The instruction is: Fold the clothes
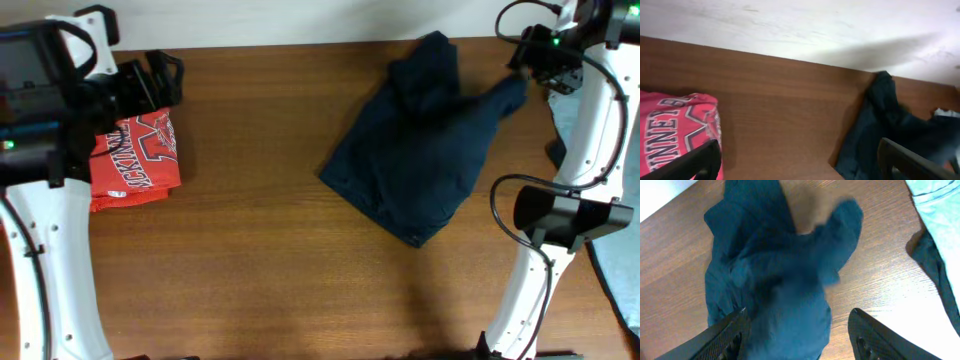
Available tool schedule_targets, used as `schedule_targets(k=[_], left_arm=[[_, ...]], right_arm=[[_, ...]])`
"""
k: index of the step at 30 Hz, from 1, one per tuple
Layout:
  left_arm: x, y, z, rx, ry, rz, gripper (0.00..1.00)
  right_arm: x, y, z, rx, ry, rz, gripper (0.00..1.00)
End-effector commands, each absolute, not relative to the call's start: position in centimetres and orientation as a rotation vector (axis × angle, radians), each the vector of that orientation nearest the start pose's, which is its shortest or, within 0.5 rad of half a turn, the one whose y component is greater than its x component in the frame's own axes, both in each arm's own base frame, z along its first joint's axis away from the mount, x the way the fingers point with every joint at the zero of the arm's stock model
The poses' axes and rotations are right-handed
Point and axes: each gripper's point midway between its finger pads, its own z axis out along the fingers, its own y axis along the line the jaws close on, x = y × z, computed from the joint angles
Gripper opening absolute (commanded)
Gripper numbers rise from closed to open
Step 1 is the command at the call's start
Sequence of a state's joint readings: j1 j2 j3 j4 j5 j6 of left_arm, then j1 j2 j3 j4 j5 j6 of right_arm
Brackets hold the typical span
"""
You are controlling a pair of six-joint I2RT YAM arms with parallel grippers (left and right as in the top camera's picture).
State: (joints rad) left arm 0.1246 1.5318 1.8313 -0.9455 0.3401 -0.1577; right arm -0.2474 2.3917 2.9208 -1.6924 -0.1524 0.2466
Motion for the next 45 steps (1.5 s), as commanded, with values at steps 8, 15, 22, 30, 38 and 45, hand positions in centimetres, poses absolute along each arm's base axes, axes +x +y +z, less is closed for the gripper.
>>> schedule_targets(k=[8,15,22,30,38,45], left_arm=[[44.2,-4.4,33.7,0.074,2.249,-0.383,0.99],[44.8,-1.4,34.6,-0.031,2.207,-0.359,0.99],[44.8,-0.8,34.5,-0.047,2.210,-0.345,0.99],[44.4,-0.8,34.0,-0.053,2.237,-0.349,0.99],[44.4,-0.8,34.0,-0.054,2.237,-0.350,0.99],[44.4,-0.8,34.0,-0.054,2.237,-0.351,0.99]], right_arm=[[48.4,-0.9,26.4,0.204,2.679,0.378,0.71],[48.0,2.7,23.8,0.399,2.762,0.100,0.97],[45.9,7.8,28.4,0.191,2.678,0.101,0.99],[40.9,8.7,33.7,0.061,2.604,0.094,0.99],[39.1,6.7,24.4,0.082,2.872,-0.124,0.99],[43.7,9.8,19.2,0.177,2.785,0.095,0.97]])
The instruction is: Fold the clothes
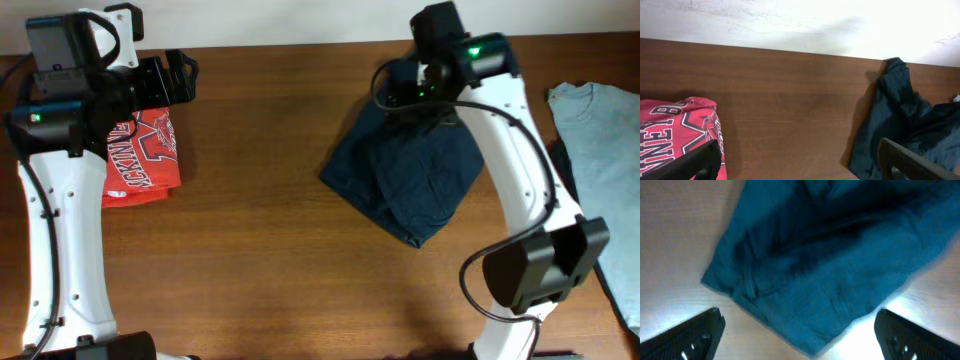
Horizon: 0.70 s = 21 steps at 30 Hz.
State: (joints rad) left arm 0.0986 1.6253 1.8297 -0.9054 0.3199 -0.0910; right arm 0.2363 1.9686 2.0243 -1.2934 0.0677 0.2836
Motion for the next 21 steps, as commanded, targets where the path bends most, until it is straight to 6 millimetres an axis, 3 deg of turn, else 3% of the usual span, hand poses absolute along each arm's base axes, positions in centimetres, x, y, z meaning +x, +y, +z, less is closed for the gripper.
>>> schedule_targets(k=[1,3,5,10,18,20,21], left_arm=[[44.4,-0.8,34.0,-0.054,2.237,-0.351,0.99],[44.4,-0.8,34.0,-0.054,2.237,-0.351,0.99],[44.4,-0.8,34.0,-0.054,2.237,-0.351,0.99],[44.4,-0.8,34.0,-0.053,2.238,-0.351,0.99],[44.4,-0.8,34.0,-0.054,2.238,-0.351,0.99],[44.4,-0.8,34.0,-0.054,2.238,-0.351,0.99],[44.4,-0.8,34.0,-0.054,2.238,-0.351,0.99]], right_arm=[[44.0,9.8,18.8,0.266,2.777,0.111,0.91],[44.1,9.4,17.8,0.435,2.763,0.097,0.83],[44.3,9.0,16.4,0.555,2.759,0.063,0.82],[44.2,9.1,12.1,0.674,2.823,-0.011,0.83],[44.2,8.3,8.0,0.808,2.846,-0.144,0.83],[44.2,8.1,8.0,0.812,2.848,-0.146,0.77],[44.2,8.0,8.1,0.814,2.847,-0.148,0.64]])
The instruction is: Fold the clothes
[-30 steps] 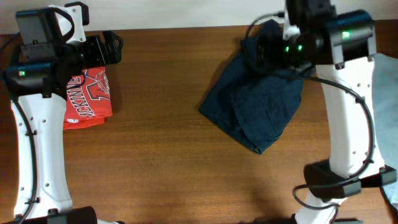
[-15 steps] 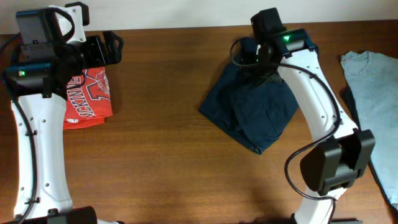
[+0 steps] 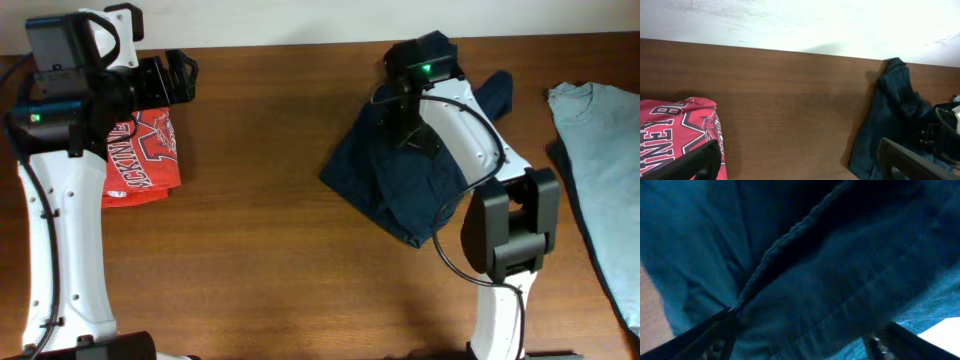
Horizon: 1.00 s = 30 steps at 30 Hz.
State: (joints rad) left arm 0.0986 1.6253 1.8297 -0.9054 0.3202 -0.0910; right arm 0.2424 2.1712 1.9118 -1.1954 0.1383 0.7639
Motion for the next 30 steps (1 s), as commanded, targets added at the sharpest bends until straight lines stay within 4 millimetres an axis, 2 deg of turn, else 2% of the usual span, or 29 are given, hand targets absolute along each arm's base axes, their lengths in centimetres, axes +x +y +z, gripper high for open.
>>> schedule_targets(k=[1,2,6,7,8,12,16,18,21,22,24,28,30], left_arm=[[44.4,-0.8,34.0,-0.053,2.238,-0.351,0.99],[44.4,-0.8,34.0,-0.053,2.238,-0.351,0.99],[44.4,-0.8,34.0,-0.053,2.238,-0.351,0.99],[44.4,-0.8,34.0,-0.053,2.238,-0.351,0.99],[44.4,-0.8,34.0,-0.053,2.238,-0.351,0.99],[44.3,-0.9,33.9,-0.054,2.241,-0.352,0.99],[44.3,-0.9,33.9,-0.054,2.241,-0.352,0.99],[44.3,-0.8,33.9,-0.054,2.241,-0.352,0.99],[44.3,-0.9,33.9,-0.054,2.241,-0.352,0.99],[44.3,-0.9,33.9,-0.054,2.241,-0.352,0.99],[44.3,-0.9,33.9,-0.054,2.241,-0.352,0.99],[44.3,-0.9,33.9,-0.054,2.241,-0.352,0.99],[44.3,-0.9,33.9,-0.054,2.242,-0.352,0.99]], right_arm=[[44.2,7.8,8.4,0.816,2.844,-0.145,0.57],[44.1,7.5,8.6,0.823,2.842,-0.146,0.45],[43.7,6.3,9.7,0.831,2.846,-0.154,0.17],[43.3,5.7,10.0,0.841,2.855,-0.167,0.06],[43.0,5.2,10.2,0.856,2.861,-0.175,0.04],[41.5,2.5,11.3,0.946,2.881,-0.215,0.04],[39.4,-1.4,13.7,1.087,2.860,-0.235,0.04],[38.1,-4.0,15.2,1.172,2.832,-0.239,0.04],[36.6,-7.0,16.3,1.268,2.805,-0.235,0.04],[35.4,-8.6,16.6,1.346,2.803,-0.246,0.04],[33.5,-10.2,16.7,1.436,2.817,-0.272,0.04],[30.4,-12.8,16.9,1.436,2.931,-0.295,0.04],[30.0,-13.4,16.7,1.377,2.983,-0.243,0.13]])
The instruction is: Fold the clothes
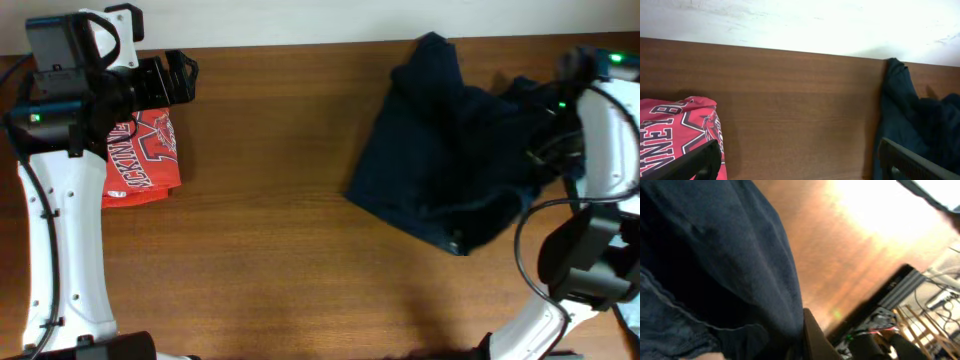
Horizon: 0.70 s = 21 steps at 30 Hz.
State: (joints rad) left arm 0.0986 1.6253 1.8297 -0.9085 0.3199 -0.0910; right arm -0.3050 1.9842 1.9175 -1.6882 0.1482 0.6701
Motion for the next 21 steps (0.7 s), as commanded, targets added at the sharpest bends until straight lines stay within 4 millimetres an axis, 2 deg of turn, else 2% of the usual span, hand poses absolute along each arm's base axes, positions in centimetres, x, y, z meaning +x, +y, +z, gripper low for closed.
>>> schedule_targets(k=[1,2,5,8,9,11,13,15,16,18,21], left_arm=[[44.3,-0.9,33.9,-0.054,2.243,-0.352,0.99],[44.3,-0.9,33.8,-0.055,2.245,-0.353,0.99],[44.1,-0.9,33.6,-0.057,2.256,-0.354,0.99],[44.0,-0.9,33.4,-0.060,2.267,-0.356,0.99],[44.0,-0.9,33.1,-0.063,2.276,-0.358,0.99],[44.0,-1.0,32.9,-0.062,2.285,-0.364,0.99],[44.0,-1.5,32.4,-0.053,2.301,-0.373,0.99],[44.0,-2.4,32.0,-0.029,2.315,-0.399,0.97],[44.0,-3.7,31.6,0.002,2.329,-0.437,0.94],[44.1,-5.7,30.6,0.051,2.359,-0.481,0.90],[44.2,-8.6,28.8,0.117,2.412,-0.516,0.83]], right_arm=[[29.9,-13.6,16.6,1.367,2.995,-0.228,0.16],[29.5,-14.2,16.6,1.391,2.988,-0.238,0.22],[28.9,-15.7,16.6,1.453,2.953,-0.254,0.25],[28.0,-18.2,16.5,1.544,2.894,-0.280,0.38],[27.3,-19.7,16.4,1.606,2.853,-0.281,0.47],[26.9,-20.8,16.3,1.614,2.842,-0.264,0.47],[26.5,-21.7,16.3,1.559,2.872,-0.236,0.51],[27.3,-21.0,16.1,1.436,2.923,-0.124,0.54],[28.8,-19.5,16.0,1.275,2.966,0.058,0.63],[30.7,-17.2,16.1,1.100,2.976,0.251,0.75],[32.4,-15.3,16.3,0.971,2.980,0.330,0.80]])
